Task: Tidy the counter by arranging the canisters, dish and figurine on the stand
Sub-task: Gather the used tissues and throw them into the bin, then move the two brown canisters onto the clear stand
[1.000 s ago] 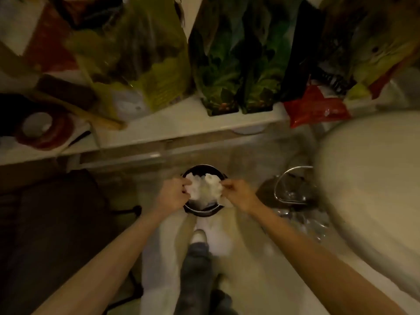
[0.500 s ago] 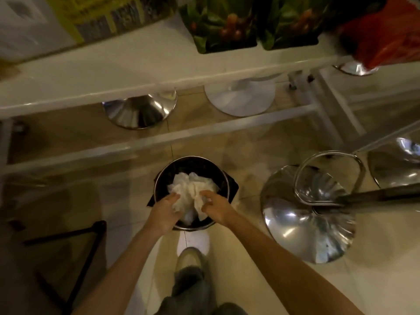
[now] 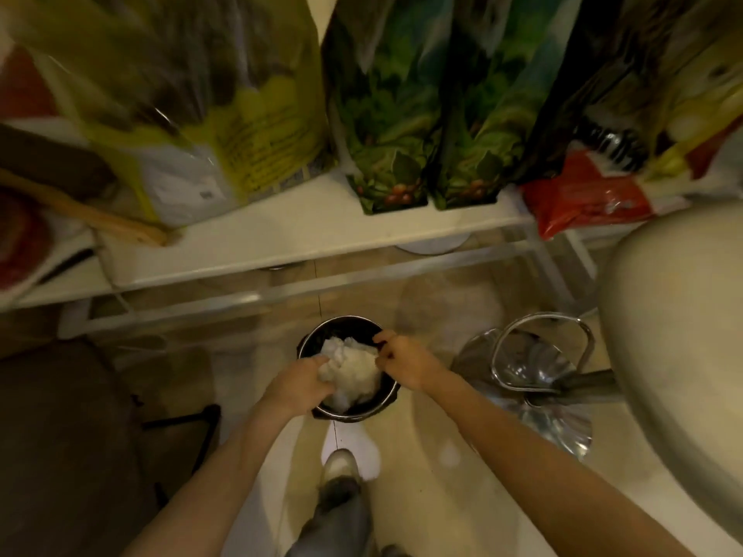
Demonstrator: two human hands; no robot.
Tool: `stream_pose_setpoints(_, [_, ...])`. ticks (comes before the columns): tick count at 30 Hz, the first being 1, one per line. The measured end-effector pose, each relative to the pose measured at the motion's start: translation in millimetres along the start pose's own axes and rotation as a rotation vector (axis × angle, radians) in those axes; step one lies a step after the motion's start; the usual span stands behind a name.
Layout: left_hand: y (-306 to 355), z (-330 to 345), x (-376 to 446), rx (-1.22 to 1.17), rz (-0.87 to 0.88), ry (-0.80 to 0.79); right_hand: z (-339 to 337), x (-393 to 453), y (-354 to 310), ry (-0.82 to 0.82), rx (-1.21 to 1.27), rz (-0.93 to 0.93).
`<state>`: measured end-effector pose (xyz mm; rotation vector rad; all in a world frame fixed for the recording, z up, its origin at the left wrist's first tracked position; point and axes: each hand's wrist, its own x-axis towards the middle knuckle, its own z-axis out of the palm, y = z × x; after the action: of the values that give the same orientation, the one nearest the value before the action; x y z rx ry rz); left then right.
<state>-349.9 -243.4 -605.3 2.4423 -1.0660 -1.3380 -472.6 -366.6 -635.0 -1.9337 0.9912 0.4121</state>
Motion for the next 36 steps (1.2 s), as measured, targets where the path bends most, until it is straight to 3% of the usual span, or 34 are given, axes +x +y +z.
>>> stream_pose_setpoints(6, [64,-68,-103,0.211,0.084,0.218,-82,-115,-74,0.109,-0.015,-0.144])
stream_pose_setpoints(12, [126,-145,-199,0.303,0.154,0.211,-164,-212,-161,0.151,-0.188,-0.286])
stream_pose_setpoints(17, [171,-208,-285,0.270,0.270,0.330,-222,-296,-247,0.146,-0.258,-0.408])
stream_pose_setpoints(21, [183,-254,-349,0.114,0.421,0.464,-252,-344,-306,0.163,-0.322,-0.509])
stream_pose_setpoints(27, [172,-323,-396,0.019,0.403,0.738,-274,-359,-388,0.250,-0.436,-0.601])
stream_pose_setpoints(36, [101,-409,-401,0.007,0.389,1.240,-274,-297,-506,0.316,-0.378,-0.735])
